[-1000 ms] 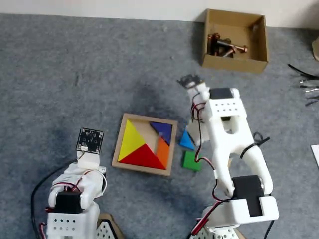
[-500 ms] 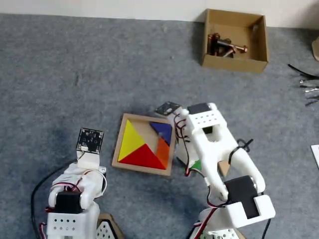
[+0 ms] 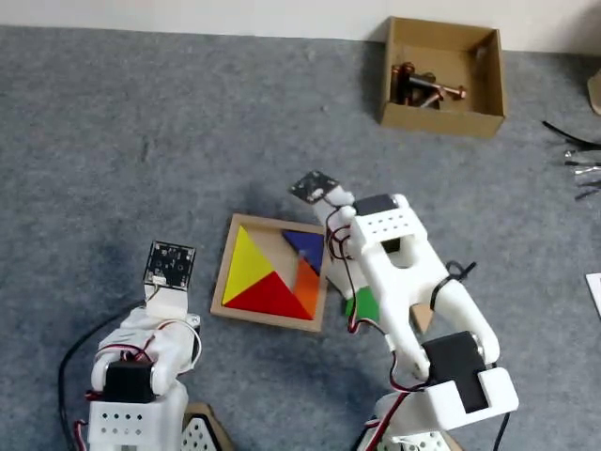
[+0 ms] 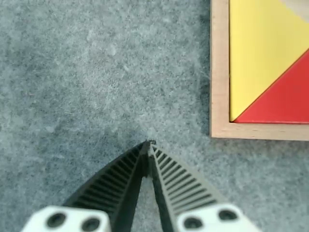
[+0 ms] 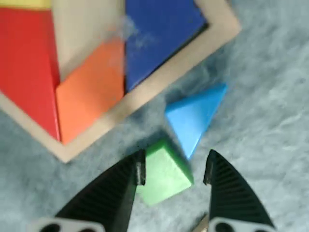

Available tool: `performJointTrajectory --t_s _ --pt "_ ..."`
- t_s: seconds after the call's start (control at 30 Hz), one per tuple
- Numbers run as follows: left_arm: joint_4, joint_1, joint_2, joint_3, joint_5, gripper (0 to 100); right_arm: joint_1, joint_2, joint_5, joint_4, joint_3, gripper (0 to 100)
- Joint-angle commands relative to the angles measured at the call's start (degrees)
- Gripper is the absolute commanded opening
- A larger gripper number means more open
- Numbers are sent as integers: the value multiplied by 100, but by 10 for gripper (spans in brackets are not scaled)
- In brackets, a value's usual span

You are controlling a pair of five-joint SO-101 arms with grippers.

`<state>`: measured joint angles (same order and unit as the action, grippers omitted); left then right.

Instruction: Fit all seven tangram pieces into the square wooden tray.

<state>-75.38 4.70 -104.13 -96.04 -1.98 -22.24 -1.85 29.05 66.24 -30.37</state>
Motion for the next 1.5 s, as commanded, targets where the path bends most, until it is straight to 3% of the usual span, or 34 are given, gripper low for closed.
performJointTrajectory --t_s 0.0,0.5,1.23,1.47 --pt "-26 57 -31 -110 -53 5 13 -101 -79 -382 4 196" --pt "-26 57 -31 -110 -53 5 4 -57 -88 -1640 -664 195" --pt "-26 57 -31 -110 -53 5 -374 -48 -88 -1921 -963 194" --pt "-26 57 -31 -110 -53 5 -365 -48 -79 -1912 -1033 134"
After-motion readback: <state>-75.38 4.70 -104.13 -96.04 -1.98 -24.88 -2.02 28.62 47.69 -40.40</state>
